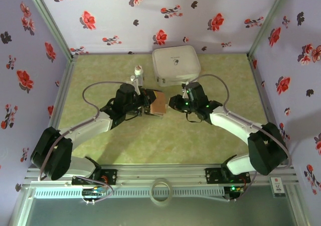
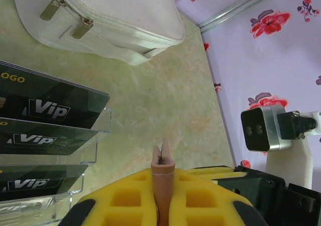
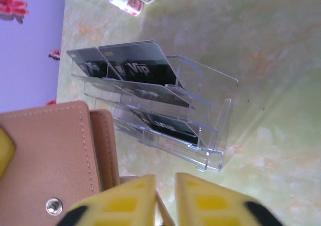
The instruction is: Put the credit cards into the card holder
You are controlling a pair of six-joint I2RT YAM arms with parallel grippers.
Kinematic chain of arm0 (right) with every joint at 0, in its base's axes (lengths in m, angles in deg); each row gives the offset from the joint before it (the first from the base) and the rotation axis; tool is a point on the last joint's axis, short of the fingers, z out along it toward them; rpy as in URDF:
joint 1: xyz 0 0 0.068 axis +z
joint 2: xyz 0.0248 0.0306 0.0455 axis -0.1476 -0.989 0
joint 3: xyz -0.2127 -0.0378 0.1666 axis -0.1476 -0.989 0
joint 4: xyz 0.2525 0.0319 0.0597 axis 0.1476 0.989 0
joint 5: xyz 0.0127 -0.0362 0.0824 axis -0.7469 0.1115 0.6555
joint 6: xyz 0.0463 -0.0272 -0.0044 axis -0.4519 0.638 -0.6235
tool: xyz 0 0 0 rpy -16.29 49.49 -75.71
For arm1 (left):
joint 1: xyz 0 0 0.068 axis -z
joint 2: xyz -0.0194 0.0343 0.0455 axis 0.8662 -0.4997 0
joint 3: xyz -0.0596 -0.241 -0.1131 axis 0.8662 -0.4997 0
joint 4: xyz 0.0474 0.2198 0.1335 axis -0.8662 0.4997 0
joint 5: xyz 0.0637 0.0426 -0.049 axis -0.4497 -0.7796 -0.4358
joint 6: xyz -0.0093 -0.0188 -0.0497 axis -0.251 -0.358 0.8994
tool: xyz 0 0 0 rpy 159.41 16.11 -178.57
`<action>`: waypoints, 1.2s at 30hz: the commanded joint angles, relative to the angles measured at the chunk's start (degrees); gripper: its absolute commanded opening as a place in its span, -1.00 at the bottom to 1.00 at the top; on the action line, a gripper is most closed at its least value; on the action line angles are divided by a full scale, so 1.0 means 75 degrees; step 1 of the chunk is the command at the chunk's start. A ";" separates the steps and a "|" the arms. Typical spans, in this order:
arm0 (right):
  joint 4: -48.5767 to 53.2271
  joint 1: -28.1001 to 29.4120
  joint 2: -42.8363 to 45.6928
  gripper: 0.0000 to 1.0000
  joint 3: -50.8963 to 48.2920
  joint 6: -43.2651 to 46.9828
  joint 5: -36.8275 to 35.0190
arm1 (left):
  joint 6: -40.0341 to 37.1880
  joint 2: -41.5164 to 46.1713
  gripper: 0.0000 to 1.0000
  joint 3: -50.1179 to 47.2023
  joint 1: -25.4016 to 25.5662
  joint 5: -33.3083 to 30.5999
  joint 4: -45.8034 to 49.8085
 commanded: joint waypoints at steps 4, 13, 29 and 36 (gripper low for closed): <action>-0.0297 0.0049 0.0319 -1.00 -0.0103 -0.0120 0.0316 | -0.0101 -0.0063 -1.00 -0.0393 -0.0006 -0.0012 -0.0354; -0.0510 0.0354 0.0741 -1.00 0.0110 -0.0670 0.0828 | -0.0075 0.0135 -0.46 -0.1229 -0.0024 -0.0141 -0.0752; -0.0976 0.1230 0.0200 -1.00 0.0295 -0.1004 0.0675 | 0.0168 0.0429 0.39 -0.2796 -0.0024 -0.0265 -0.2054; -0.1099 0.1233 0.0269 -1.00 -0.0233 -0.1065 0.0566 | 0.0274 0.0566 0.45 -0.3494 -0.0030 -0.0504 -0.2341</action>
